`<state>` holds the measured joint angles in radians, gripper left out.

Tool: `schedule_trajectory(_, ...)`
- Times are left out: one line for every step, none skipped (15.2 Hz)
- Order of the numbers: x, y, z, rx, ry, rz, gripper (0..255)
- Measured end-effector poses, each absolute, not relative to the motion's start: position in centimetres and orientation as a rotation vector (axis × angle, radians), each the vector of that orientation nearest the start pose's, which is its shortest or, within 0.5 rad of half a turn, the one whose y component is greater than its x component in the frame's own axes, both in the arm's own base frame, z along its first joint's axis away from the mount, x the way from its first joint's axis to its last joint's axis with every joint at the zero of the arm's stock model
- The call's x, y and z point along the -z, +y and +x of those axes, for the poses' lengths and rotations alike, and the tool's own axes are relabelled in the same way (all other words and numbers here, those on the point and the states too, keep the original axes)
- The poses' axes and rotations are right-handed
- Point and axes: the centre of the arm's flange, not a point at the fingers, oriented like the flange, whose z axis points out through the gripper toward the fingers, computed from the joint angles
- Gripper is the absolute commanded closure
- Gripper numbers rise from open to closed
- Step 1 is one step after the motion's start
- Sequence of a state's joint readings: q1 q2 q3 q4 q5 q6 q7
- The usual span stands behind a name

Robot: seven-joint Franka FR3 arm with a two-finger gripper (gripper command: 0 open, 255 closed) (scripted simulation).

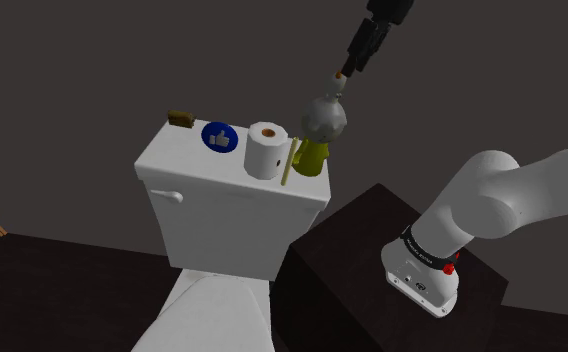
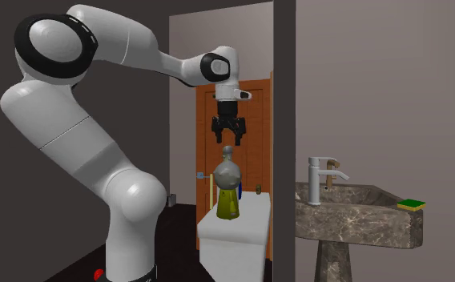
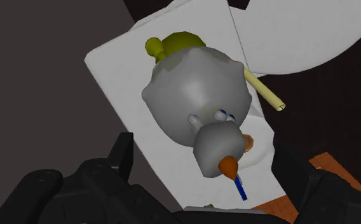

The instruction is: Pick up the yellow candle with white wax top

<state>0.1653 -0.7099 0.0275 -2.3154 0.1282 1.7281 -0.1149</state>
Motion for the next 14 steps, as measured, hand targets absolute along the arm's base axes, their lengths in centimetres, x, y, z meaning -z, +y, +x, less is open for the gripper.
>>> schedule_trajectory(-60.5, 8.8, 33.8, 0.209, -0.479, -2.974, 0)
schedule_trajectory(-60.6, 9.3, 33.9, 0.224, -0.501, -2.965, 0)
schedule_trajectory(-60.5, 9.5, 34.0, 0.232, -0.512, -2.96, 0)
schedule_trajectory(-60.1, 9.6, 34.1, 0.236, -0.517, -2.958, 0)
schedule_trajectory(-59.6, 9.7, 34.0, 0.238, -0.52, -2.957, 0)
schedule_trajectory(-59.1, 9.7, 33.9, 0.239, -0.521, -2.956, 0)
schedule_trajectory(-58.7, 9.7, 34.0, 0.24, -0.522, -2.956, 0)
schedule_trajectory(-58.1, 9.7, 34.1, 0.24, -0.522, -2.956, 0)
schedule_trajectory(-57.5, 9.7, 34.0, 0.24, -0.523, -2.956, 0)
schedule_trajectory(-57.1, 9.7, 34.1, 0.24, -0.523, -2.956, 0)
schedule_trajectory(-57.0, 9.7, 34.1, 0.24, -0.523, -2.955, 255)
schedule_trajectory(-56.9, 9.7, 34.1, 0.24, -0.523, -2.955, 255)
schedule_trajectory(-56.9, 9.7, 34.1, 0.241, -0.523, -2.955, 255)
schedule_trajectory(-56.9, 9.7, 34.1, 0.242, -0.523, -2.955, 255)
